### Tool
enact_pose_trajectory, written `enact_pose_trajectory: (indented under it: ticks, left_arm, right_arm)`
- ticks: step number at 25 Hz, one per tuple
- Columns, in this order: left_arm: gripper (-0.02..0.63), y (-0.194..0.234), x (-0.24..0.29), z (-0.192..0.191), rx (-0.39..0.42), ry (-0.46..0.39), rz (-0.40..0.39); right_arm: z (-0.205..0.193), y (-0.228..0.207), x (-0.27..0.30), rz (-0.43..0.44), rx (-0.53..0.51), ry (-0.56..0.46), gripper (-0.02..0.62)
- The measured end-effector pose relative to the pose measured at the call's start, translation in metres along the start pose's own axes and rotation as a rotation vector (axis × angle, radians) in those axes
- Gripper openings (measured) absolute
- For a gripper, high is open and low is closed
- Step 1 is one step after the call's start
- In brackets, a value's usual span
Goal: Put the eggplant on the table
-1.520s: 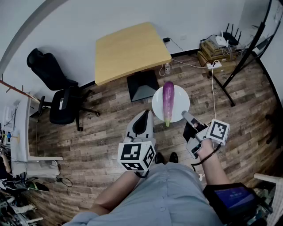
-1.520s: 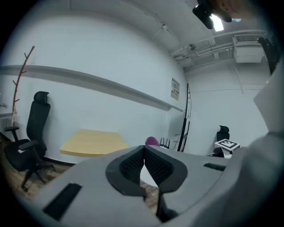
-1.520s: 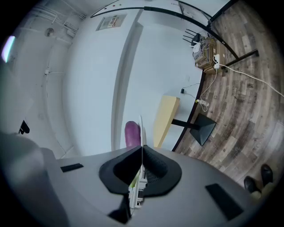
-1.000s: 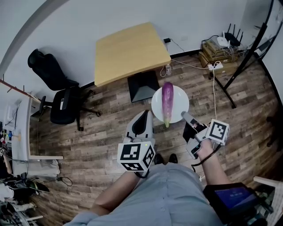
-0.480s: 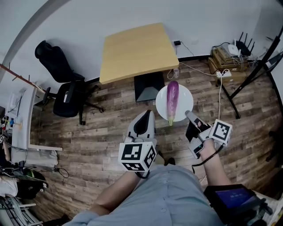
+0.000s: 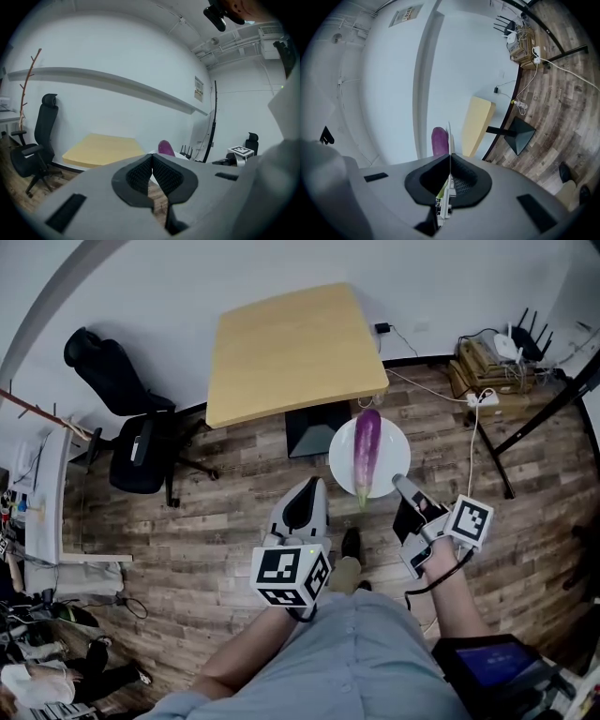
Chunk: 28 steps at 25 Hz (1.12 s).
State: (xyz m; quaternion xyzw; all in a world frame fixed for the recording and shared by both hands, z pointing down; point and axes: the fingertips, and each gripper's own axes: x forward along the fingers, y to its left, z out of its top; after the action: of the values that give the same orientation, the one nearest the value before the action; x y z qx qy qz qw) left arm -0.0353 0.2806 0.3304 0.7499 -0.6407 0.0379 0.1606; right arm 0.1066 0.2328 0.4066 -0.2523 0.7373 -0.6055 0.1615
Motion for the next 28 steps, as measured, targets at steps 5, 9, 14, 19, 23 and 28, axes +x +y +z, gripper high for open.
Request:
enact_pose_trajectory:
  ticks: [5,9,14,19,23,28]
  left_arm:
    - [0.006,0.03,0.062,0.031,-0.001,0.024,-0.025]
    - [0.006,0.053,0.099,0.053,0.003,0.018,-0.04]
    - [0.006,0.046,0.099,0.045,0.035,-0.025,-0.06]
    - [0.006,0.055,0.115,0.05,0.048,-0.06,-0.078]
    - [0.006,0.077,0.151,0.073,0.026,-0.058,-0.091]
    - [0.006,0.076,0.168,0.08,0.013,-0.06,-0.1]
  right_arm:
    - [0.04,0.001,0.056,-0.021,0.018,-0.007,0.006]
    - [0.067,0.006,0.094,-0.023,0.008,-0.021,0.006]
    - [0.067,-0.001,0.09,0.014,-0.022,-0.045,0.006]
    - [0.078,-0.009,0.104,0.03,-0.029,-0.072,0.006]
    - [0.1,-0.007,0.139,0.001,-0.009,-0.07,0.006]
    - [0.112,-0.01,0.146,-0.012,0.007,-0.065,0.006]
